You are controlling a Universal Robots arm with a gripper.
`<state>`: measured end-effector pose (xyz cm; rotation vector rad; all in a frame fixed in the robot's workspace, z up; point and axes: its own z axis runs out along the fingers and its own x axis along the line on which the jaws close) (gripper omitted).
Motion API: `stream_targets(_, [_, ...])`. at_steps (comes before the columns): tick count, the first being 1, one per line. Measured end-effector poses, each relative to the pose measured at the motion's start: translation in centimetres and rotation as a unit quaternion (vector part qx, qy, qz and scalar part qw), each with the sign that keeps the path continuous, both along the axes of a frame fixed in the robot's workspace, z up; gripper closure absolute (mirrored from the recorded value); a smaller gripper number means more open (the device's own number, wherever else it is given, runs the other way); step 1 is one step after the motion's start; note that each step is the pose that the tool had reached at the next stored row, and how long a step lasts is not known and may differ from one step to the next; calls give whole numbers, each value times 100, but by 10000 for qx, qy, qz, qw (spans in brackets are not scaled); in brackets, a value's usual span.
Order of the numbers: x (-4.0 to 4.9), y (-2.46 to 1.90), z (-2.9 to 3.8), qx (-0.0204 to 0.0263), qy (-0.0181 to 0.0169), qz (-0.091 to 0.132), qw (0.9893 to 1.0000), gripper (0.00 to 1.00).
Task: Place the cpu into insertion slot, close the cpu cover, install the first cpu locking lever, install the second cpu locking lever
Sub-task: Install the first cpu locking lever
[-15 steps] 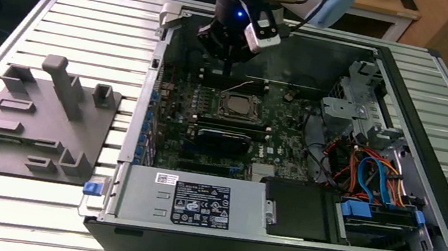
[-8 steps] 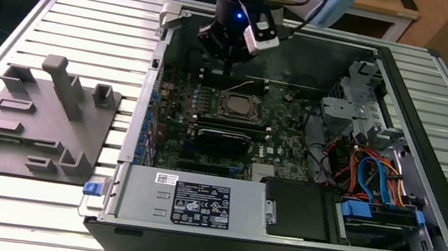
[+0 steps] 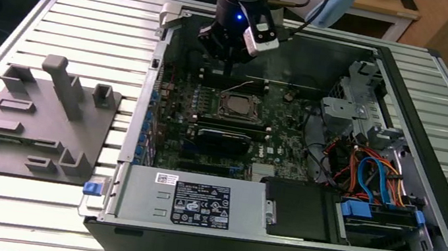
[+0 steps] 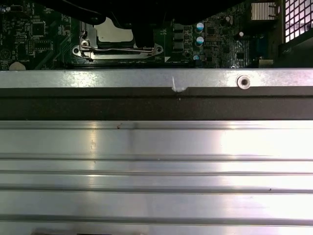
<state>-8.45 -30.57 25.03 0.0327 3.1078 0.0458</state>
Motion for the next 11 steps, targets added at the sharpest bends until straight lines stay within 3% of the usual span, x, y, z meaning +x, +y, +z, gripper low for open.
stream_targets(6, [6, 0, -17, 26, -1, 0, 10000, 90])
stream_targets(11, [35, 0, -36, 20, 0, 0, 10000, 90])
